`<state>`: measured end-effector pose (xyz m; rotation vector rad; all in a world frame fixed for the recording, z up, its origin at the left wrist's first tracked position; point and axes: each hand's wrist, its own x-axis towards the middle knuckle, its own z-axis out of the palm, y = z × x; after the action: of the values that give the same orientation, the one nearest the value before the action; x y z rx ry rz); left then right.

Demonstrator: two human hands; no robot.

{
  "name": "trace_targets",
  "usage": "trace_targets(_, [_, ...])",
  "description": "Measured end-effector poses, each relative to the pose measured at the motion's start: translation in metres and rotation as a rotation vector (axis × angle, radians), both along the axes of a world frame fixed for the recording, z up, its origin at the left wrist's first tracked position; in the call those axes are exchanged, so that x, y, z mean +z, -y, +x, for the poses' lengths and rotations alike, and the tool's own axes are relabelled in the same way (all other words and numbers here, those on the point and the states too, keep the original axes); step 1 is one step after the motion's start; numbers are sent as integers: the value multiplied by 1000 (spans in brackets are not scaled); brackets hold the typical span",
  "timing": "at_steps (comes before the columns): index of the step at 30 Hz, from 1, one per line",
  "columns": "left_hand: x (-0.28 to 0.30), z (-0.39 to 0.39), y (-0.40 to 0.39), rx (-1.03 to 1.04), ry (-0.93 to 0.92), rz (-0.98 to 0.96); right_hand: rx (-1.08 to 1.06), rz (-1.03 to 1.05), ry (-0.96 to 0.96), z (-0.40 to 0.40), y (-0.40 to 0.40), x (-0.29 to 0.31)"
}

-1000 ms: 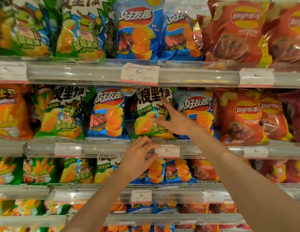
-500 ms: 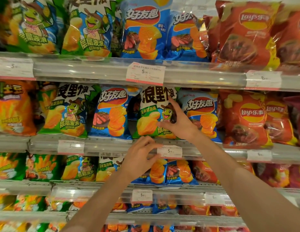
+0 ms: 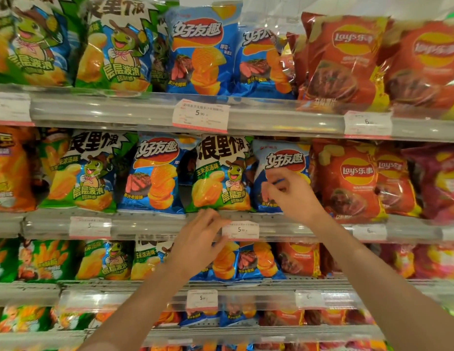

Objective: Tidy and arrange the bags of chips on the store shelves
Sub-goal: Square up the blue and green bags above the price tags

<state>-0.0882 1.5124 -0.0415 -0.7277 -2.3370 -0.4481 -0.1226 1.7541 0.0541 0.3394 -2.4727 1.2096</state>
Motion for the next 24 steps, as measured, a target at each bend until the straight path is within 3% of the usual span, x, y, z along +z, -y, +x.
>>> trace_targets(3, [3,-1,-9,26,-32,-32,-214,164,-135,3,-41,-10])
trace_targets(5, [4,-4,-13,35,-13,-19,-275,202,-81,1,-58,-11])
trace_targets(8, [4,-11,-13,34,25,30,-172,124,150,-7,-67,-8])
trace_targets(10, [4,-12,-11,26,34,36,-63,50,205,-14,-66,-9])
trace_targets(17, [6,-10,-10,11,27,47,43,-194,179,-22,-55,-17])
trace_targets(24, [7,-8,-8,7,37,35,72,-193,153,-18,-69,-15])
